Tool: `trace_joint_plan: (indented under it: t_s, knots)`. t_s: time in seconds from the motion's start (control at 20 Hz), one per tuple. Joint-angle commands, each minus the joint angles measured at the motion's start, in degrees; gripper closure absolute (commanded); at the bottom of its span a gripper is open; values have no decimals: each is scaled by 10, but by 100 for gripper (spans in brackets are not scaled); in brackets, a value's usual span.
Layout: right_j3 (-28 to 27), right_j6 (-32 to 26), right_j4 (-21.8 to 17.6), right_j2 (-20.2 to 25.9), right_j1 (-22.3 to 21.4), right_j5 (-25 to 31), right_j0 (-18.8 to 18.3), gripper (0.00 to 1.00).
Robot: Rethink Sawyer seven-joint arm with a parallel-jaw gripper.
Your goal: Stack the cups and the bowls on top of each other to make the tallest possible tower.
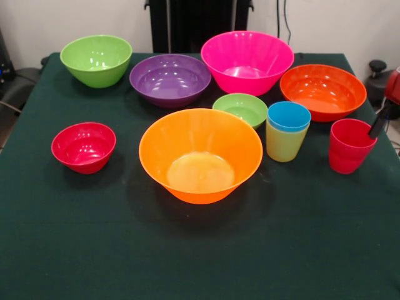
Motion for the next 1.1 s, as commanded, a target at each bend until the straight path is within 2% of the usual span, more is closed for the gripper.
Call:
trace_joint_plan:
  t_s: [0.05,0.3,1.1]
  knots:
    - [-6,132,11,44,27,28,11,0]
    - [14,118,8,56,18,16,7,0]
    - [44,127,8,60,26,-18,20,0]
